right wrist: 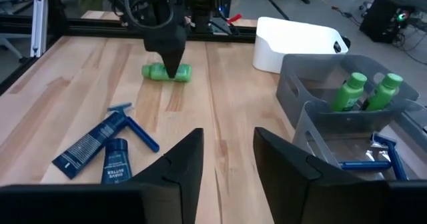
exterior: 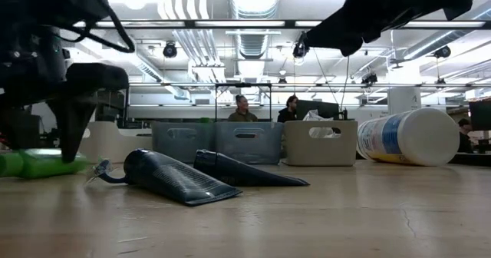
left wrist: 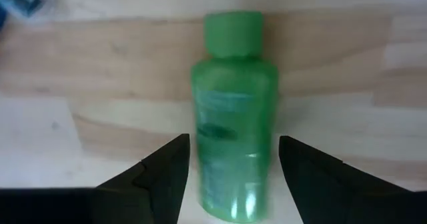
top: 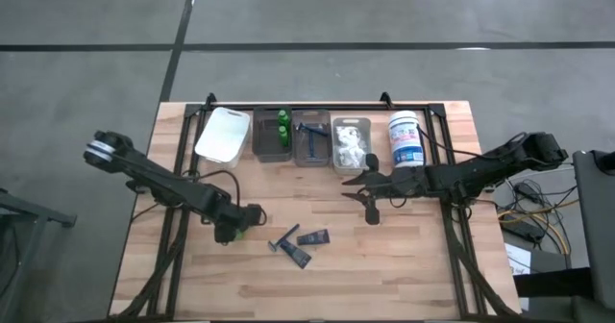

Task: Pick & Place Travel size toiletries
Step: Put the shampoo into the left black bin

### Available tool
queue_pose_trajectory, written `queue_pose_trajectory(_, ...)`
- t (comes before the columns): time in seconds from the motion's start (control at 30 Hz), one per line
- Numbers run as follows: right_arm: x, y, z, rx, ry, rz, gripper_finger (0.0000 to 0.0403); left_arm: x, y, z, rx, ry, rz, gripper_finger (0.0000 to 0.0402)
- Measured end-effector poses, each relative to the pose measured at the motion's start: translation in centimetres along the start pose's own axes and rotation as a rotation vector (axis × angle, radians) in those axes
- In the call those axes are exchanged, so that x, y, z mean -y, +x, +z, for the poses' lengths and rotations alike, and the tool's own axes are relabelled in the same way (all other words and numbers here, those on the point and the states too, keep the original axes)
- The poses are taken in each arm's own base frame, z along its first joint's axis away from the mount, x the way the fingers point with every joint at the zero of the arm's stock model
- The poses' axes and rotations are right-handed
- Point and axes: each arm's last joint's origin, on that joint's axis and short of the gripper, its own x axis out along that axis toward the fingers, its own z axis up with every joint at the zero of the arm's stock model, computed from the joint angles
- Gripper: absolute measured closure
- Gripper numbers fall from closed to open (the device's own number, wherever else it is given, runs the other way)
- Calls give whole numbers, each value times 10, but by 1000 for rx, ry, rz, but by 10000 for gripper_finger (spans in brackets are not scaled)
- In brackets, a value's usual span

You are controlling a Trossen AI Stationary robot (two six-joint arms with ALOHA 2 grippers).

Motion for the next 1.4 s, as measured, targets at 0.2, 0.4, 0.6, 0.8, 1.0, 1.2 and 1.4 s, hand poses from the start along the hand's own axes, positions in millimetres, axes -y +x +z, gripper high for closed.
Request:
queue_pose_trajectory(0.2,0,0,0,0,7,0,292,-3,10,3,21,-96,-32,168)
queue_pose_trajectory(0.4,0,0,0,-1,25,-1,307,-3,13,3,1,-303,-48,170)
queue_pose_trajectory(0.6,0,0,0,-1,62,-1,323,-2,10,1,-1,-560,-36,203)
queue_pose_trajectory(0.8,1,0,0,1,108,-21,327,-8,7,2,53,-786,9,241)
queue_pose_trajectory(1.0,2,0,0,6,184,-50,297,-14,2,-1,18,-1014,67,245)
queue_pose_trajectory(1.2,2,0,0,9,218,-61,244,-33,-12,-7,-47,-1226,260,245)
queue_pose_trajectory(1.4,5,0,2,44,226,-176,195,-59,-38,-22,-44,-1354,439,245)
